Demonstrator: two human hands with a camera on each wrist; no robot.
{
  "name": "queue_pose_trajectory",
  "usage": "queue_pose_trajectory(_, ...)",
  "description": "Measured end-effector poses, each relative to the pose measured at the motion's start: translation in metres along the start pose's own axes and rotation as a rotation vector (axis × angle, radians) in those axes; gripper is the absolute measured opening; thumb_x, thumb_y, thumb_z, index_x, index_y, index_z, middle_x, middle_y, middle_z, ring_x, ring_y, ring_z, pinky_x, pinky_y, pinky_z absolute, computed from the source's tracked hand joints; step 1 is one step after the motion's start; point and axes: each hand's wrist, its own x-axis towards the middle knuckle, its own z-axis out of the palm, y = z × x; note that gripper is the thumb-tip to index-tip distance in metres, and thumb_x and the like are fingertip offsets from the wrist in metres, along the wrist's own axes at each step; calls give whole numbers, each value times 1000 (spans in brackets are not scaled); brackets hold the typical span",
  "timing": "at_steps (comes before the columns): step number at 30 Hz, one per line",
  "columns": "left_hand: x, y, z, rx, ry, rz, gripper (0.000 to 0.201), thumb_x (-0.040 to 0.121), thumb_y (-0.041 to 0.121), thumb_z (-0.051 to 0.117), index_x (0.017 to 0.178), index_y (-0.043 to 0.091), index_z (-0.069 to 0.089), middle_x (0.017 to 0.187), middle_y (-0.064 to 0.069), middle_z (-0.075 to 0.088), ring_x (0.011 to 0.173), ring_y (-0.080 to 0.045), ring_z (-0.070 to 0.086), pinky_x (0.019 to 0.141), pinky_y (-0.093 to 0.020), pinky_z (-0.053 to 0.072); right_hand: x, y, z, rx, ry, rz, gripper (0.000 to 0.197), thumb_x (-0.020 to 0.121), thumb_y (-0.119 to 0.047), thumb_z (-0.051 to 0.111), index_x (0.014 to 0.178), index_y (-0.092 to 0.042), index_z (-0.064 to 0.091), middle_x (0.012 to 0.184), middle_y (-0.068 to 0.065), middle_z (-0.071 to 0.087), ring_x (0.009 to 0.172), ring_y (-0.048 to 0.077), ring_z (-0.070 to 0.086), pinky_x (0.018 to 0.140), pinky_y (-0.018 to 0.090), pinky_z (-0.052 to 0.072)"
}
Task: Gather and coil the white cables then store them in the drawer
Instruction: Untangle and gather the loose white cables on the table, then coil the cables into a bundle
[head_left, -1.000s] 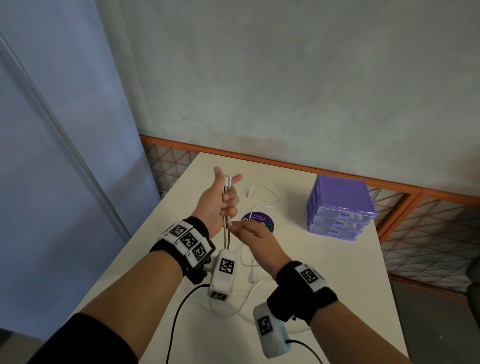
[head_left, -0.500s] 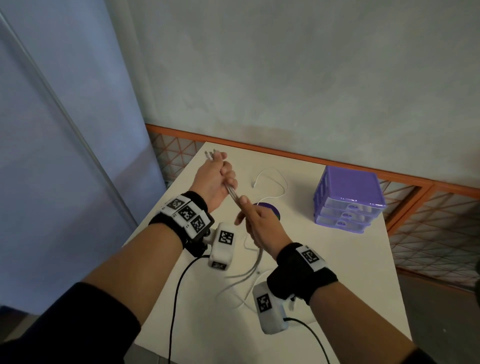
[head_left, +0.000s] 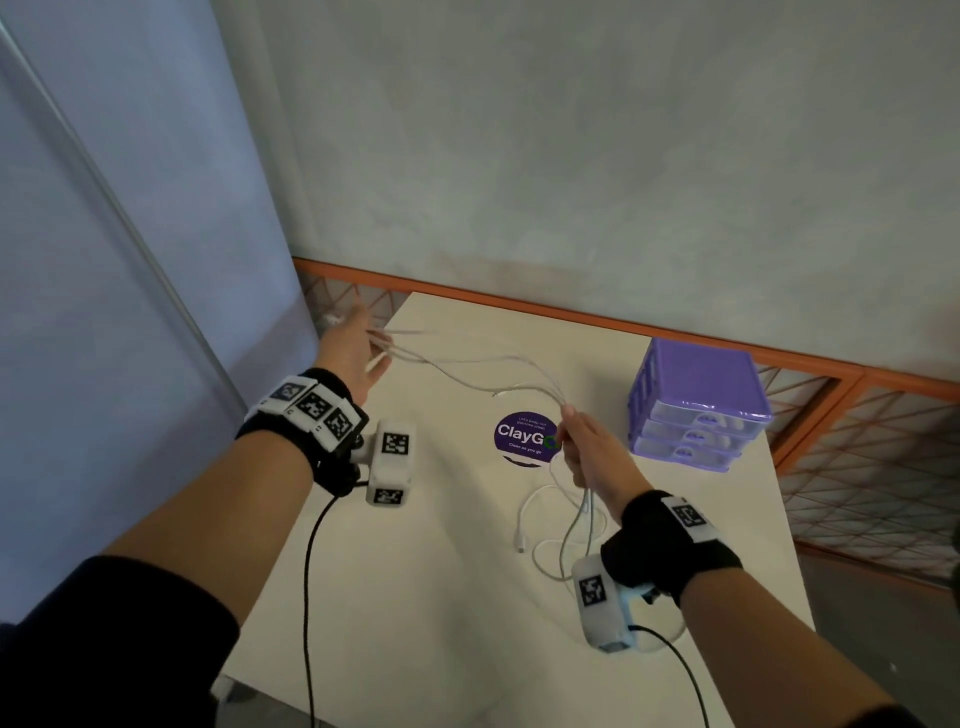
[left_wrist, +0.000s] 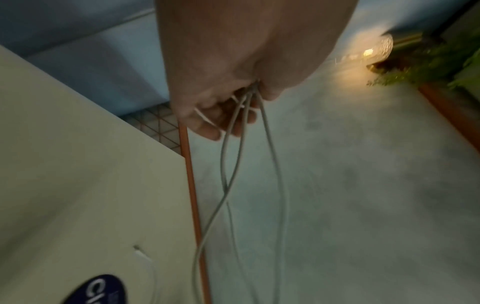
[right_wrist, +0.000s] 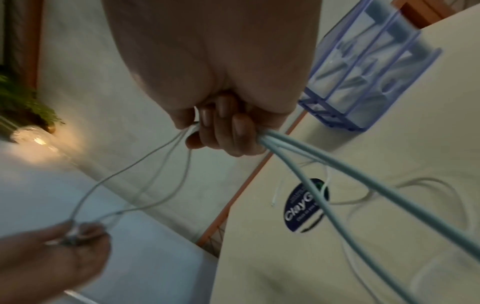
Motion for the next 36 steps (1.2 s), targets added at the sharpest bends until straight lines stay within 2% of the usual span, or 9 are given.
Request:
queue_pose_trajectory(5,-5,-28,-21,506,23,-245,87,80,77,33,137,12,44,129,-9,53,108,-26,56,85,-42,52,9,-30,0,-154,84,-159,38,100,-37,41,70,-16,49,53,-7,39,42,4,37,46,21,30)
queue_pose_trajectory(9,-31,-36,-23,773,-391,-496,116,67,89,9,114,-1,64,112,-16,71,88,-27,72,67,-29,56,13,-40,0,-361,101,-237,37,99,-37,43,73,-12,53,58,-3,44,54,12,40,55,29,33)
queue_pose_trajectory(13,-53,-44,8,972,-506,75,60,93,59,31,99,13,69,94,0,71,81,-19,62,64,-21,44,14,-48,12,-500,-18,-277,37,97,-38,47,70,-15,57,55,-6,45,51,9,41,56,27,32)
queue_pose_trajectory(15,-55,-46,23,1055,-477,512,41,96,46,38,115,18,61,108,0,59,100,-17,52,83,-24,39,10,-54,17,-519,-95,-294,39,96,-44,47,72,-16,62,53,-6,43,48,8,38,54,24,31)
queue_pose_trajectory(17,-53,-47,31,1118,-488,677,43,95,49,34,125,26,55,123,-1,53,117,-18,44,100,-30,30,6,-63,18,-450,-158,-286,44,93,-51,47,79,-14,66,53,-3,39,46,10,36,51,22,35)
queue_pose_trajectory(21,-57,-40,36,1027,-570,511,35,97,49,32,96,22,55,88,2,69,78,-12,62,75,-33,44,2,-83,7,-245,-171,-259,43,90,-54,51,74,-18,69,51,-1,32,41,10,27,42,20,28)
queue_pose_trajectory(29,-42,-1,44,534,-275,637,35,91,49,49,66,26,52,43,14,43,44,-4,34,49,-28,26,5,-77,-13,-179,-83,-202,57,87,-65,46,55,-17,46,48,-3,35,40,12,28,45,24,29)
queue_pose_trajectory(33,-38,5,45,423,-336,554,32,90,49,53,69,24,57,46,13,35,42,-5,27,42,-23,22,9,-75,-13,-194,-30,-197,57,91,-64,37,55,-20,38,49,-4,31,40,9,24,47,25,23)
queue_pose_trajectory(36,-44,-4,48,385,-476,394,33,91,52,48,82,21,56,51,11,31,45,-8,22,37,-19,17,13,-96,-13,201,-29,-189,53,92,-64,35,59,-22,38,51,-6,26,43,10,19,41,24,16)
